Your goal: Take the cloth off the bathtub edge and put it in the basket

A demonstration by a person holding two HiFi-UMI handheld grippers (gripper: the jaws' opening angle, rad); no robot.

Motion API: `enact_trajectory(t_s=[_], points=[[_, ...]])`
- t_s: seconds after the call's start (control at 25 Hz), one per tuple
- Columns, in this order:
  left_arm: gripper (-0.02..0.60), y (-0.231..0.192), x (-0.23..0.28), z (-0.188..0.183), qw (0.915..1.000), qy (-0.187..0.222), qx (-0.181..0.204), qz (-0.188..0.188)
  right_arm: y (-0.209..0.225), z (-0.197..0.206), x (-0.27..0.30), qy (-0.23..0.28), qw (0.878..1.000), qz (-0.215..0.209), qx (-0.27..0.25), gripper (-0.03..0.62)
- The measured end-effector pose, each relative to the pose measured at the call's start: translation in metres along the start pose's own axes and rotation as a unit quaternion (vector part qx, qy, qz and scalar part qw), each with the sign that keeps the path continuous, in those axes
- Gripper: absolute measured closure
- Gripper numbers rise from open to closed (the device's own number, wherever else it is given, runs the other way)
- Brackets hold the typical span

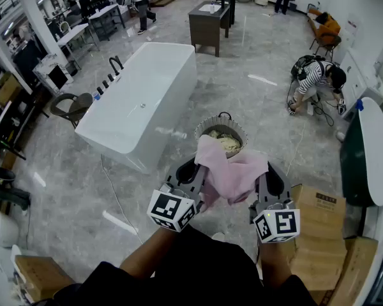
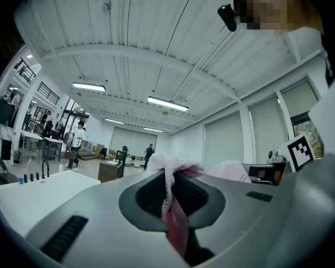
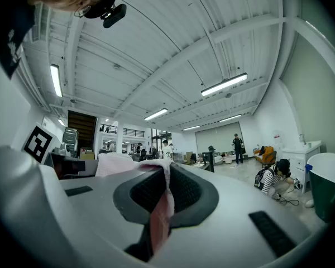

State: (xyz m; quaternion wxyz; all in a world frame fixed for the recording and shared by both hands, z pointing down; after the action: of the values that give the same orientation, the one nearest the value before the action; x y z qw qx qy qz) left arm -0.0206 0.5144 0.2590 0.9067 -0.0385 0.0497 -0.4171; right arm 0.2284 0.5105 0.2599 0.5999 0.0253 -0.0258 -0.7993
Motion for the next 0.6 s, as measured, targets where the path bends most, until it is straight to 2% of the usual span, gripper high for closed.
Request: enact_trajectory(t_s=[0.12,0.32,0.6], points=[[0.545,0.002,0.0,-0.004,1.0,0.001,0.006,0.003,-0.002,-0.003,0.0,0.005,1.0,-0.006,0.001,0.556],[0.545,0.009,0.0,-0.005,0.9998,0.004,0.016,-0.008,0.008,-0.004,-0.003,0.019,0.999,-0.03,0.03,0.556],[0.545,0.002,-0.004,0.0,0.9994,0.001,0.016,-0.032,0.0,0.002,0.01,0.01,0.998,-0.056,0.013,0.556]])
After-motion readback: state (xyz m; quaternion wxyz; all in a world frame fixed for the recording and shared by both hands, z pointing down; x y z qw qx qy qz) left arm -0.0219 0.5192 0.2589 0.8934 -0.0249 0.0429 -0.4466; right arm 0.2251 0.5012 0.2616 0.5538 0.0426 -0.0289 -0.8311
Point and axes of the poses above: the fingertips, and each gripper's own axes: x forward along the fingers, y to its right, z out of its underside, the point moved 10 cm from there along -x, backward along the fingers, and after that the axes turned 14 degrees about z, right-handed, at the moved point
